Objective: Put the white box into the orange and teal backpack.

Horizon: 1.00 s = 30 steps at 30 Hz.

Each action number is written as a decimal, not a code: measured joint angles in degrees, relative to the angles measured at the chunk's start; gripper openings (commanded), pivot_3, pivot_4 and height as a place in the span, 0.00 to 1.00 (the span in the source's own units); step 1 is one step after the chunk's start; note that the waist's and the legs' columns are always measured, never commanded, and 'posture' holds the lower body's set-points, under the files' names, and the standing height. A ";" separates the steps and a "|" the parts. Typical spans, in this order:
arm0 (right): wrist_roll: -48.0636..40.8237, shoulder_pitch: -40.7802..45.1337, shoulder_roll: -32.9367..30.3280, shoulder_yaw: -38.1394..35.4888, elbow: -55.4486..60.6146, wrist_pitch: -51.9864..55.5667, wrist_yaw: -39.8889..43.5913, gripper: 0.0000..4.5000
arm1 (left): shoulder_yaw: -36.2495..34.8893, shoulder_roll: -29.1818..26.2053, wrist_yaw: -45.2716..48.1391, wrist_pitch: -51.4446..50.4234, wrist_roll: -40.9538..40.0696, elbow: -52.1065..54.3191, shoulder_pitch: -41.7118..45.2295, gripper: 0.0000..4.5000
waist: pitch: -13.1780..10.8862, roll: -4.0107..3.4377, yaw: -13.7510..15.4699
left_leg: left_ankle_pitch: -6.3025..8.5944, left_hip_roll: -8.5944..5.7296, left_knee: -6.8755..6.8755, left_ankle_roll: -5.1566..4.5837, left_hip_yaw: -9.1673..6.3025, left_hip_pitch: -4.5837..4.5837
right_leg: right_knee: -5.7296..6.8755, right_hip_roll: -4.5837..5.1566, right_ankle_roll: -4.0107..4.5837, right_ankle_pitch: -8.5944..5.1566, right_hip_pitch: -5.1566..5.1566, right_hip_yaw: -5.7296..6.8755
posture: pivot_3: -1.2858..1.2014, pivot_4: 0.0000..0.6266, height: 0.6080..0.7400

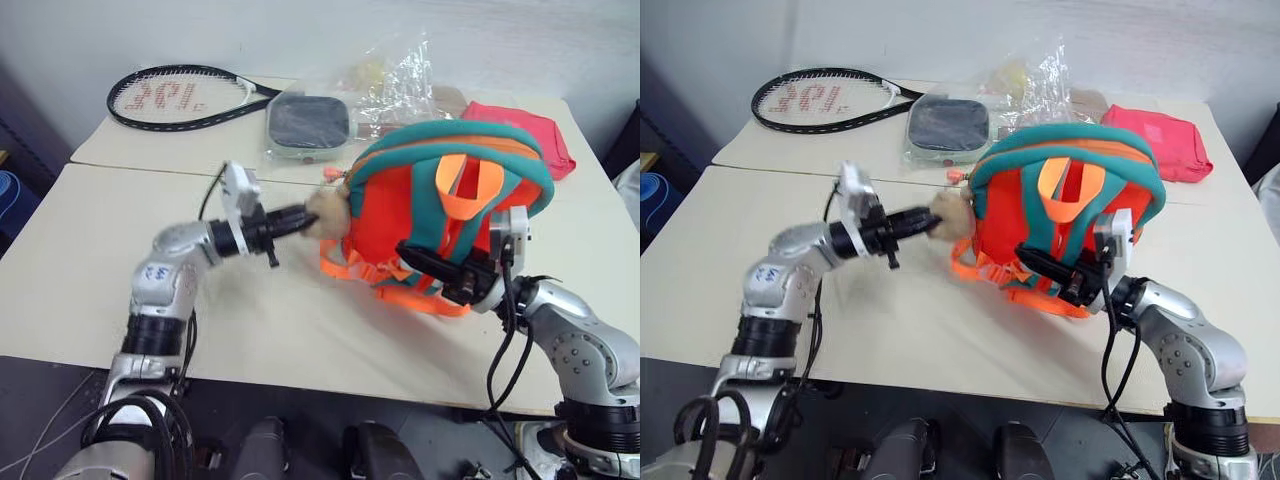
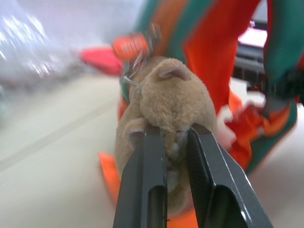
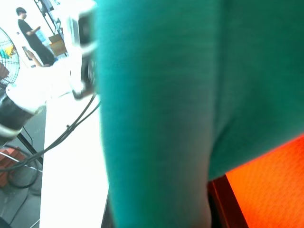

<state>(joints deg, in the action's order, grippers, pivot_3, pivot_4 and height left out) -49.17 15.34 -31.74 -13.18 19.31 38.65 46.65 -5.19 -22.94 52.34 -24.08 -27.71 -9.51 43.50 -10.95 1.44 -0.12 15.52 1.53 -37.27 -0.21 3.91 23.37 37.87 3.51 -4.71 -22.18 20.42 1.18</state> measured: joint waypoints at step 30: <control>14.78 -12.28 -14.45 -8.66 -12.57 -20.88 11.97 0.98 | 0.35 -17.68 8.57 6.31 9.52 5.25 -16.67 0.96 | 0.04 -0.07 -0.23 | -0.01 0.00 0.13 0.00 0.14 -0.15 | -0.14 0.00 0.00 0.00 -0.07 -0.12 | 0.52 0.24 1.00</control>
<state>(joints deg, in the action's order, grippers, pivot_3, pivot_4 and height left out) -34.39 3.05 -46.19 -21.84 6.74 17.77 58.62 -4.84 -40.61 60.91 -17.77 -18.19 -4.27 26.83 -10.92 1.37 -0.36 15.51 1.53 -37.14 -0.21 4.05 23.22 37.73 3.51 -4.71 -22.18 20.35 1.07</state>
